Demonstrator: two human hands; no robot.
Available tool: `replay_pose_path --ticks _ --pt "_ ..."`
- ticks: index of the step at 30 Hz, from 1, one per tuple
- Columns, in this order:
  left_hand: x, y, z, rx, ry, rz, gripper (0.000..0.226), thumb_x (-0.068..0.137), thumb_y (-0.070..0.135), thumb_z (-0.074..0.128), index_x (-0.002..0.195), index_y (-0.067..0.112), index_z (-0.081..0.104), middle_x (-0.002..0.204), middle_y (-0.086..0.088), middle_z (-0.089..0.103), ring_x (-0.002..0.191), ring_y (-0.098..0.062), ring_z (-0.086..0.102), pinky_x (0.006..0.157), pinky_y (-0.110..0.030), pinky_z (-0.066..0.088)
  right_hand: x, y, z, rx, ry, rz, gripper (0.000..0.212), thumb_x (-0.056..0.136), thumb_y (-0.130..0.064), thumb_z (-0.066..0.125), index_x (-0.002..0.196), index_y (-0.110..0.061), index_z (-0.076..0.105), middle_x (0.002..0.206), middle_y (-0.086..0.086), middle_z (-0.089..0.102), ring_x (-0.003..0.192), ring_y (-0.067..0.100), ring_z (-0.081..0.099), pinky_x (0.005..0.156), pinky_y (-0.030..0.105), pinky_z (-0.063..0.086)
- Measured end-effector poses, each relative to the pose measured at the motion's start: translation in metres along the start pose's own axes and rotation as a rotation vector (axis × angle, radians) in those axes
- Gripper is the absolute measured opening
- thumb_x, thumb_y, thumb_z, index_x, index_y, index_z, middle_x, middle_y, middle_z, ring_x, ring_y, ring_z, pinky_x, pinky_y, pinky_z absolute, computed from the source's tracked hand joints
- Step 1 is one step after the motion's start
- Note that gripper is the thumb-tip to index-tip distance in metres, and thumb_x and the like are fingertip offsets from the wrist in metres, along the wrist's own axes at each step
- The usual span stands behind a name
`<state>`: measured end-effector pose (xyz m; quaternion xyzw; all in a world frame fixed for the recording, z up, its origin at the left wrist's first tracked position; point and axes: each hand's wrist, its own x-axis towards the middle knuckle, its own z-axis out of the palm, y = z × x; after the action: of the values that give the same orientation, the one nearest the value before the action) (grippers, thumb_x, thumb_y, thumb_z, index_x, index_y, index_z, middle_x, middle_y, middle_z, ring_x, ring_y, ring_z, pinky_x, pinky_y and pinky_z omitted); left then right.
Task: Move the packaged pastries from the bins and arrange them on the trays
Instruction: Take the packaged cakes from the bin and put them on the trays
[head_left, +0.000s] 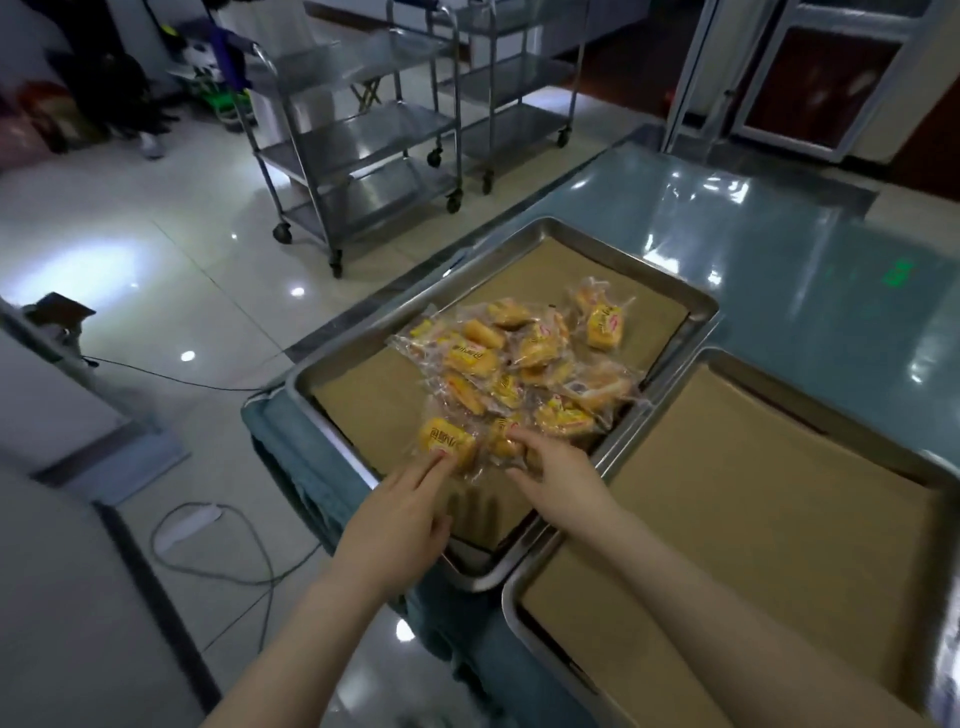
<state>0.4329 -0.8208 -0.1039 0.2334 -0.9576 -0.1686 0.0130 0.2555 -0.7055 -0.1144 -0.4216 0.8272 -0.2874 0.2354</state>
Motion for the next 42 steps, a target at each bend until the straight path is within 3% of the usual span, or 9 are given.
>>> replay_pose_path --ticks 3,6,11,16,20,25,30,40,42 --pt "0.008 0.002 -0.004 0.023 -0.005 0.104 0.063 0.092 0.031 0.051 0.148 0.028 0.021 0.153 0.005 0.025 0.136 -0.017 0.026 0.11 -0.029 0.022 -0.024 0.002 -0.015 -0.063 0.049 -0.013 0.052 0.089 -0.03 0.062 0.138 -0.03 0.046 0.138 -0.008 0.051 0.12 0.009 0.05 0.101 0.024 0.039" --pt "0.016 0.017 -0.007 0.036 -0.014 0.254 0.06 0.092 0.029 0.049 0.147 0.024 0.025 0.152 0.003 0.027 0.137 -0.018 0.024 0.111 -0.028 0.019 -0.062 0.001 -0.029 -0.073 0.123 0.038 0.05 0.092 -0.03 0.059 0.14 -0.028 0.045 0.141 -0.008 0.048 0.109 -0.003 0.052 0.097 0.017 0.035" --pt "0.019 0.068 -0.001 -0.016 -0.051 0.492 0.06 0.091 0.031 0.05 0.146 0.024 0.027 0.15 0.003 0.03 0.137 -0.019 0.024 0.111 -0.031 0.02 -0.14 0.013 -0.042 -0.149 0.286 0.197 0.046 0.094 -0.032 0.057 0.138 -0.022 0.047 0.144 -0.004 0.046 0.131 0.012 0.04 0.105 0.014 0.021" --pt "0.0 0.153 0.003 -0.029 -0.092 0.705 0.058 0.092 0.031 0.049 0.146 0.022 0.028 0.15 0.003 0.032 0.138 -0.016 0.023 0.112 -0.029 0.015 -0.237 0.03 -0.061 -0.121 0.465 0.364 0.041 0.092 -0.032 0.059 0.132 -0.027 0.053 0.138 -0.009 0.051 0.126 0.009 0.045 0.1 0.012 0.025" --pt "-0.021 0.234 -0.003 -0.072 -0.115 0.833 0.059 0.093 0.032 0.047 0.147 0.03 0.023 0.143 0.003 0.042 0.13 -0.017 0.035 0.106 -0.033 0.031 -0.312 0.046 -0.096 -0.118 0.582 0.455 0.038 0.092 -0.029 0.06 0.13 -0.028 0.054 0.136 -0.01 0.051 0.121 0.009 0.049 0.094 0.009 0.028" --pt "-0.046 0.352 -0.009 -0.308 -0.058 0.883 0.056 0.092 0.024 0.054 0.143 0.028 0.033 0.127 0.0 0.056 0.116 -0.02 0.049 0.095 -0.029 0.037 -0.412 0.07 -0.17 -0.218 0.817 0.43 0.04 0.089 -0.03 0.063 0.128 -0.029 0.055 0.127 -0.012 0.058 0.116 0.006 0.051 0.093 0.014 0.032" --pt "-0.075 0.474 0.012 -0.383 0.068 0.886 0.047 0.087 0.01 0.061 0.133 0.01 0.049 0.128 -0.008 0.057 0.118 -0.025 0.05 0.096 -0.02 0.027 -0.509 0.109 -0.246 -0.306 0.981 0.315 0.035 0.084 -0.014 0.069 0.117 -0.023 0.065 0.106 -0.03 0.051 0.102 -0.013 0.041 0.089 -0.005 0.02" --pt "-0.103 0.595 0.053 -0.429 0.111 0.815 0.041 0.09 0.028 0.057 0.13 0.034 0.051 0.13 0.021 0.049 0.119 0.006 0.038 0.094 0.001 0.013 -0.627 0.22 -0.348 -0.355 0.979 0.423 0.024 0.086 -0.013 0.066 0.105 -0.028 0.067 0.106 -0.018 0.058 0.095 0.0 0.05 0.085 0.015 0.034" --pt "-0.1 0.615 0.059 -0.449 0.072 0.83 0.039 0.09 0.026 0.057 0.129 0.031 0.053 0.131 0.017 0.051 0.122 0.001 0.04 0.098 -0.005 0.019 -0.642 0.24 -0.362 -0.367 1.006 0.478 0.025 0.087 -0.013 0.064 0.107 -0.029 0.066 0.105 -0.018 0.056 0.094 0.001 0.05 0.086 0.021 0.038"
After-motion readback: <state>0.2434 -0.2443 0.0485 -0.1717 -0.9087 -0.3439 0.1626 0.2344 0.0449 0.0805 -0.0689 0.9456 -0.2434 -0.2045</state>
